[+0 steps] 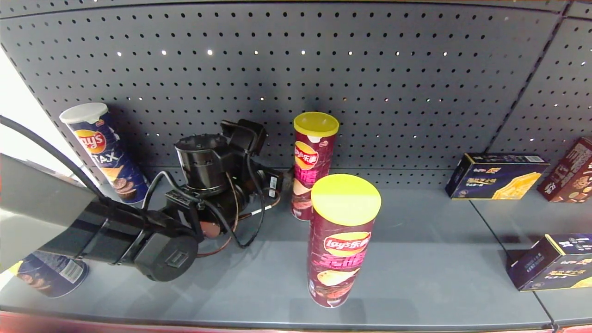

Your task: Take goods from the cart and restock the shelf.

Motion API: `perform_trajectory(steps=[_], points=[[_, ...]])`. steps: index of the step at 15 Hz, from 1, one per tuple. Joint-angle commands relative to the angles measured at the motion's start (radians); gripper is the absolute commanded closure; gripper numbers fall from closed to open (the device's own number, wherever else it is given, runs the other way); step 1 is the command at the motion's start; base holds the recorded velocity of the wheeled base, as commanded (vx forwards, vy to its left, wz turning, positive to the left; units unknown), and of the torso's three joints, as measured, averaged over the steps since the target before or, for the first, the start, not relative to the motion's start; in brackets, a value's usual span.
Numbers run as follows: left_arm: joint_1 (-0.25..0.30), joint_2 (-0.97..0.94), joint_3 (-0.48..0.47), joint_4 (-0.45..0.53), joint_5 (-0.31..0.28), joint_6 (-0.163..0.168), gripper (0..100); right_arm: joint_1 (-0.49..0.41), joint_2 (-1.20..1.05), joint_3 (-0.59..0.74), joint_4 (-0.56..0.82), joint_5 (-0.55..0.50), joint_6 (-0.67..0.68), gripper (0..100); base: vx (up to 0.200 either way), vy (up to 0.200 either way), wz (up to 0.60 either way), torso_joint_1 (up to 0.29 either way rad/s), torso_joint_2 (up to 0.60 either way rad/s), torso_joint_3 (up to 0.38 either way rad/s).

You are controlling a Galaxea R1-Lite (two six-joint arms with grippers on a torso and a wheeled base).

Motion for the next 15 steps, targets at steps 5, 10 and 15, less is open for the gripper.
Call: perform_trajectory(steps=[5, 10, 15], points=[[0.022, 0.037, -0.048, 0.006, 0.001, 0.001, 0, 0.001, 0.0, 0.0, 0.0, 0.0, 0.0, 0, 0.0, 0.0, 0.0, 0.0, 0.0, 0.0], [0.036, 0.028, -0.036, 0.005, 0.001, 0.001, 0, -0.001, 0.0, 0.0, 0.0, 0.0, 0.0, 0, 0.0, 0.0, 0.0, 0.0, 0.0, 0.0], [0.037, -0.016, -0.002, 0.003, 0.002, 0.001, 0, -0.001, 0.0, 0.0, 0.0, 0.0, 0.0, 0, 0.0, 0.0, 0.0, 0.0, 0.0, 0.0]])
